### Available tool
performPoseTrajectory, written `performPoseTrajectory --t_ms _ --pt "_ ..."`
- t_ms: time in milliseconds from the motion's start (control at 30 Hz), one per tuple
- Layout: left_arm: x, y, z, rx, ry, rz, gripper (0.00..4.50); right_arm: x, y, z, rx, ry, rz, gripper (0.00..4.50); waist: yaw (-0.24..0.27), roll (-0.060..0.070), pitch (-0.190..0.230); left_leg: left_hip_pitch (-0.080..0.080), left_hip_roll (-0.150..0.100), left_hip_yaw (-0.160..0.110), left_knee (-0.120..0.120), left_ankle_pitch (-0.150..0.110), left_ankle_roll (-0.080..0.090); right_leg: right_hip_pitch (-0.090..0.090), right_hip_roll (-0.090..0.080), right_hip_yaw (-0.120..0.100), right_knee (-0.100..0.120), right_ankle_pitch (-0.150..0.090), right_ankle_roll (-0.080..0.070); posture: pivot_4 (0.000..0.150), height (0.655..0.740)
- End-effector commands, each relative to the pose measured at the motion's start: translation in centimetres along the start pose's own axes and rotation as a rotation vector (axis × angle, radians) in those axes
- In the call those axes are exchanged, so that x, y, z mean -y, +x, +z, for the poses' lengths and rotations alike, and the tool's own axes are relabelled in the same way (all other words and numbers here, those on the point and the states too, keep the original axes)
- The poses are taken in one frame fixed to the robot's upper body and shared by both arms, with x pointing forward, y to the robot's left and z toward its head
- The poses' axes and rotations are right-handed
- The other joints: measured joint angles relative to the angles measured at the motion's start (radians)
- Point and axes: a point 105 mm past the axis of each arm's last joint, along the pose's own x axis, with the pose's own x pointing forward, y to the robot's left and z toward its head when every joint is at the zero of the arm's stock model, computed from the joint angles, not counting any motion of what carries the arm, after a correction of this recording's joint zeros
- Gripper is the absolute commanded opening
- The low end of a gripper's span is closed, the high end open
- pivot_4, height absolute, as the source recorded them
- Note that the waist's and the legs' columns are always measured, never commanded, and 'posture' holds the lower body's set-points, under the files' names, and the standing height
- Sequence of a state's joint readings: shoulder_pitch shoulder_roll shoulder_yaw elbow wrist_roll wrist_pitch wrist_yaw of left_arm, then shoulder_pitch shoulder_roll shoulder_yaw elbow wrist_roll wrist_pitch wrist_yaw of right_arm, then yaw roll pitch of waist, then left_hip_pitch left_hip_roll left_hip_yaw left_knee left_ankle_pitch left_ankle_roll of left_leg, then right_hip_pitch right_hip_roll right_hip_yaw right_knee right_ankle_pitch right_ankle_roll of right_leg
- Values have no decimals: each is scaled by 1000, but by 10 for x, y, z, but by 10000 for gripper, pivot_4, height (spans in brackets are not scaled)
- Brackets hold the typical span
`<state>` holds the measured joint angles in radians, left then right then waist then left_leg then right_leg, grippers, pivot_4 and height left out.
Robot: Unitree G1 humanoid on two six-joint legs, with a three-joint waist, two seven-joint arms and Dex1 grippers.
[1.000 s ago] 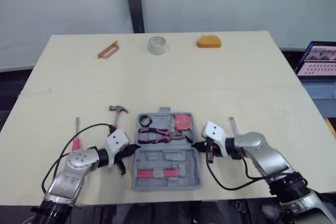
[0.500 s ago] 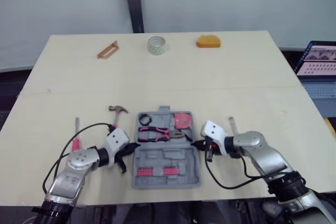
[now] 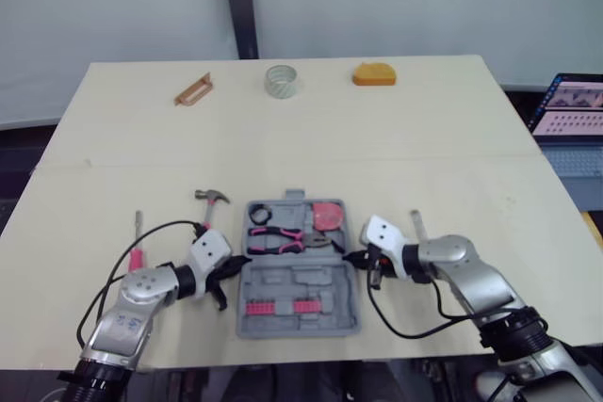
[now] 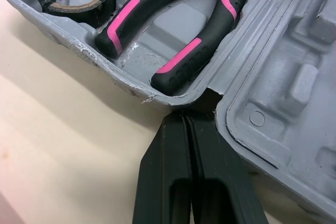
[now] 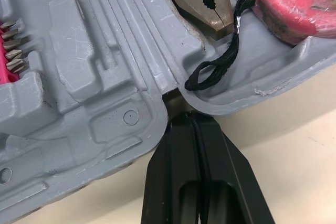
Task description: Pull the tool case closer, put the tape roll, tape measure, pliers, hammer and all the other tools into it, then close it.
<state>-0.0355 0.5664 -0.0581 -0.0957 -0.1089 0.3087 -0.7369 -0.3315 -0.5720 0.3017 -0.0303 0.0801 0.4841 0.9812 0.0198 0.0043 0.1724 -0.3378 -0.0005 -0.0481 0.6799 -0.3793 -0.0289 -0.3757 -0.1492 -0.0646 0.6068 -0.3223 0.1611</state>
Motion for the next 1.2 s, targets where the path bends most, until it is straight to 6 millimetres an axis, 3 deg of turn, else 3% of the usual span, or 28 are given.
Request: performPoseTrajectory --t_ms 33,667,833,967,1067,1200 --pt "8 5 8 29 18 -40 994 -8 2 7 33 -11 24 653 0 0 0 0 0 0 0 0 0 0 0 0 0 0 0 1500 7400" --pt "-13 -23 -10 -25 -19 64 994 6 -14 -9 -1 17 -43 653 1 0 0 0 0 0 -1 0 0 0 0 0 -1 0 0 1500 7400" --pt "-20 -34 5 47 -61 90 994 11 -28 -1 61 46 -59 653 1 0 0 -1 0 0 -1 0 0 0 0 0 -1 0 0 1500 7400" --pt "-30 -58 26 139 -141 130 994 12 -58 21 228 169 -51 653 0 0 1 -2 0 -1 -1 0 0 -1 0 -1 -2 0 0 1500 7400" --pt "-40 -80 31 142 -173 199 9156 17 -85 20 282 256 -82 9031 1 0 1 -2 1 -1 -1 0 0 -1 0 -1 -2 0 0 1500 7400" --pt "-64 -129 17 138 -251 403 28800 37 -133 -10 269 355 -265 28350 3 0 1 -2 0 -1 -2 -1 1 0 0 -1 -4 0 0 1500 7400"
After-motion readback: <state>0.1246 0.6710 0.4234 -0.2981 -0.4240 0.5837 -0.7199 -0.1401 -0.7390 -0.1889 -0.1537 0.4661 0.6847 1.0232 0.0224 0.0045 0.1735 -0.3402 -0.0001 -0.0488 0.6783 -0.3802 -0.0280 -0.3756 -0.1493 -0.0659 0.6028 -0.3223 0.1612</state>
